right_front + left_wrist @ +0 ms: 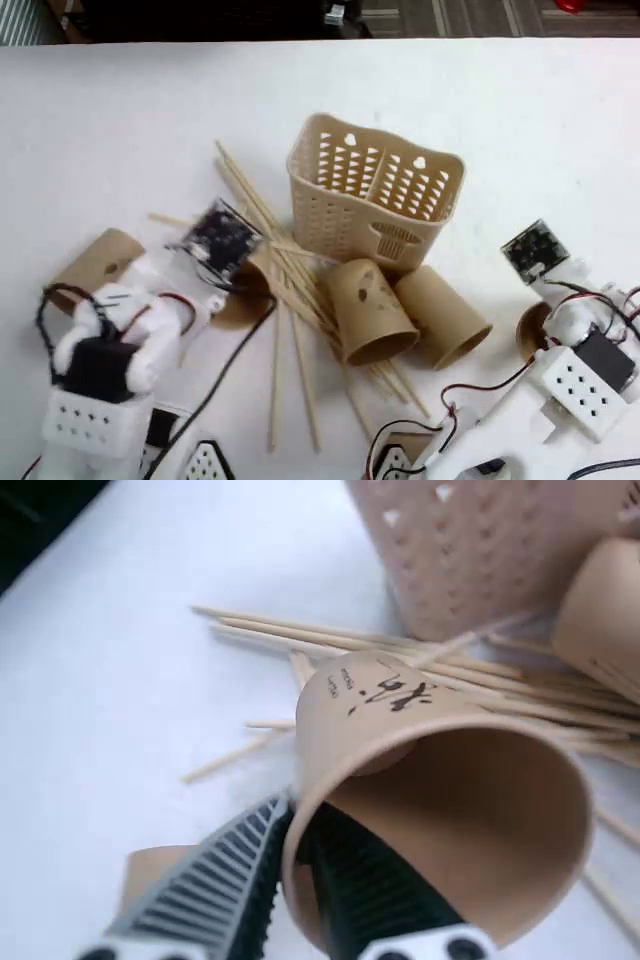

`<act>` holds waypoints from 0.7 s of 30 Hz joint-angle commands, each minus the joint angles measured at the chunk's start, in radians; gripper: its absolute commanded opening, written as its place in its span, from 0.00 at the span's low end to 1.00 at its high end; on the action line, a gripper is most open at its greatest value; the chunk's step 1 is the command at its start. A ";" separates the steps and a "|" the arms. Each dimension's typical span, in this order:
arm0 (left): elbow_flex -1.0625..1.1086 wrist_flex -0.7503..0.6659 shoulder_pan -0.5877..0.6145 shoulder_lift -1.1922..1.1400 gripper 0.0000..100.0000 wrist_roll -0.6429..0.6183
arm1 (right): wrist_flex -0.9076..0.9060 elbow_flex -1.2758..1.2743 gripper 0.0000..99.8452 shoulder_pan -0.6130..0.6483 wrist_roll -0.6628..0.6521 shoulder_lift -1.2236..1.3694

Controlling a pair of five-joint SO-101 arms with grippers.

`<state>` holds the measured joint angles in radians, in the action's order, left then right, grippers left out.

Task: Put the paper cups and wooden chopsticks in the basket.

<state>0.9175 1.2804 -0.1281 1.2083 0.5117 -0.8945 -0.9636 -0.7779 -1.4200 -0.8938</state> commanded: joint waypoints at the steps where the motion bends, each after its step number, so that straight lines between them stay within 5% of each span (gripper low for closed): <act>1: -0.147 0.018 0.079 0.008 0.02 -0.005 | -0.007 0.103 0.02 -0.025 0.052 -0.018; 12: -0.161 0.014 0.166 0.008 0.02 -0.060 | -0.294 0.508 0.02 0.016 0.278 -0.019; 21: -0.161 0.009 0.173 0.008 0.02 -0.143 | -0.585 0.934 0.02 0.242 0.531 -0.008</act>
<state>0.7948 1.2942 0.0407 1.2083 0.4028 -1.4162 -0.1657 -0.6199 -0.9536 -0.8953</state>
